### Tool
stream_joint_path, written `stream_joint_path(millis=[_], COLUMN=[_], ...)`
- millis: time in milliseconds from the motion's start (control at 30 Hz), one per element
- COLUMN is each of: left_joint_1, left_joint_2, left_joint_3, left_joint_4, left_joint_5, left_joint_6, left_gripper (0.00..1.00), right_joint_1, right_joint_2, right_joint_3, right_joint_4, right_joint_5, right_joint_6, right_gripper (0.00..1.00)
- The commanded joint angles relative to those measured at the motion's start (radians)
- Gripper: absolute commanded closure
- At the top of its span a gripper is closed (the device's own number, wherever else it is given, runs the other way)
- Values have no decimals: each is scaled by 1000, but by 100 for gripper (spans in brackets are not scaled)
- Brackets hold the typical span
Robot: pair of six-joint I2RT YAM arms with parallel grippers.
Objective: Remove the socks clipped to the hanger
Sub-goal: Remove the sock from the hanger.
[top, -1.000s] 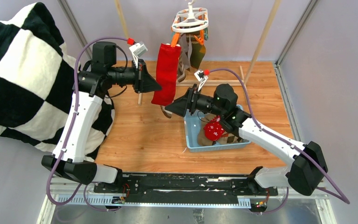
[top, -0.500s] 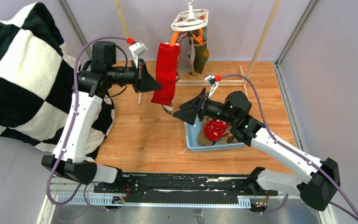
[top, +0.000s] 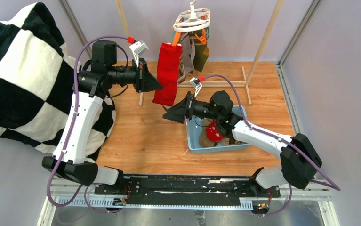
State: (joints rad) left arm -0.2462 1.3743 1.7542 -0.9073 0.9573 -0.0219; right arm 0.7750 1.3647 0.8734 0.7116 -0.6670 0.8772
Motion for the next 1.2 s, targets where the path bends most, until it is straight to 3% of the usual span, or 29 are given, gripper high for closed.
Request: stream_joint_path(millis=[0,267,400,467,533,567,667,700,767,933,1167], left_joint_1=[-8,-8,-8,-8,-7,-8,-7,-7,-7,-7,-6], left_joint_2=[1,-25,-31,-36,-42,-46,-60,-68,-87,-113,-52], left_joint_3=[23,-1,-23,-36,-51,-57,-70,-75,-87,-124,-112], left_joint_4=[-4,-4,-4,-4,-4,-4,-5,-6,-5,-5,18], left_joint_5=[13,9,0,-16,-44,-51,-94,-109,-134,-130,-19], left_joint_6=[-19,-13,-2,7,13,13,9,12,20,20,-62], left_gripper=[99,98,88,77,49,42,19,16,11,7,2], right_joint_1=[13,-4,-6,-6,-5,-5,-7,-10,-12,-16,-16], right_joint_2=[23,18,9,16,24,26,31,30,26,0,-15], right_joint_3=[60,65,92,101,98,97,96,99,102,95,100], right_joint_4=[116,201,193,188,195,197,200,191,175,143,149], right_joint_5=[9,87,93,89,87,88,86,85,83,91,67], right_joint_6=[-16,-42,-32,-11,10,18,33,35,34,16,27], right_gripper=[7,6,11,18,32,37,72,82,92,99,100])
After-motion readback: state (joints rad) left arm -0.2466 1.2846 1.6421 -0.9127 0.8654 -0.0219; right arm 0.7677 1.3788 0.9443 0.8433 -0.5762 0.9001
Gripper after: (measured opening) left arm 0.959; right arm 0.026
